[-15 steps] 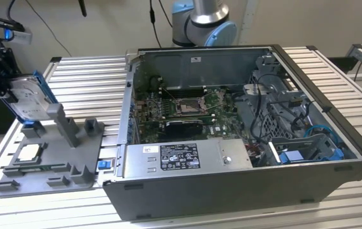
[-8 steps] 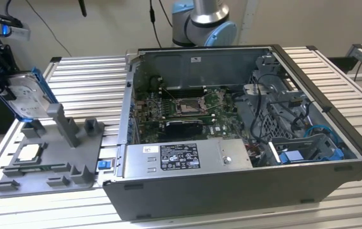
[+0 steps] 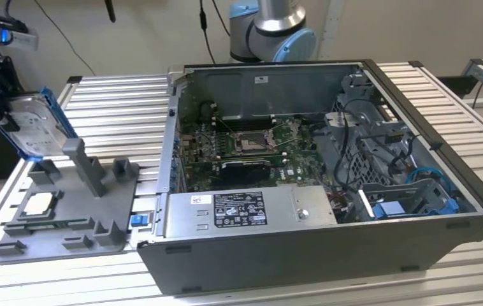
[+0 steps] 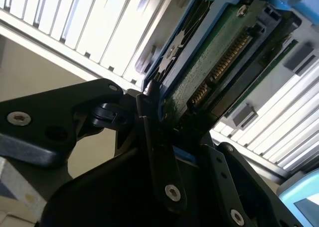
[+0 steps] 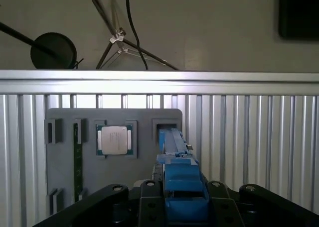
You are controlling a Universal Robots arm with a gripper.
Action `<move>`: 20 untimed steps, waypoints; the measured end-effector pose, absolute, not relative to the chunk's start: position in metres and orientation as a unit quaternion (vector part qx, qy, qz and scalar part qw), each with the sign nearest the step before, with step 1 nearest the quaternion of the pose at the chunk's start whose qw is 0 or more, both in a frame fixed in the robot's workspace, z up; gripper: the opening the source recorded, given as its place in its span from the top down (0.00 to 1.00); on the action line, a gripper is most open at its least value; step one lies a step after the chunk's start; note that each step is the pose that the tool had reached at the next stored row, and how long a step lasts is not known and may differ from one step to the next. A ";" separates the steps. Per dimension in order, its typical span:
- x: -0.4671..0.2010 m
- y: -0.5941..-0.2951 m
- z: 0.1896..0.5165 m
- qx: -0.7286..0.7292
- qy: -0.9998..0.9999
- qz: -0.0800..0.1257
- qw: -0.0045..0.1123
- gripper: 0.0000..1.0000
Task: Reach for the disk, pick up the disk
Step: 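Pick up the disk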
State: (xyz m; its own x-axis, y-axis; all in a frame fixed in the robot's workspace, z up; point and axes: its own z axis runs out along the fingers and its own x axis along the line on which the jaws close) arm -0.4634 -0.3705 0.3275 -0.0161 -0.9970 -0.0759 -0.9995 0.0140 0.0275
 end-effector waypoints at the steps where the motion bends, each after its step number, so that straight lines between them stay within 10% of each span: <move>1: -0.463 -0.371 0.328 -0.701 0.712 0.036 0.017 1.00; 20: -0.463 -0.371 0.346 -0.701 0.712 0.036 0.017 1.00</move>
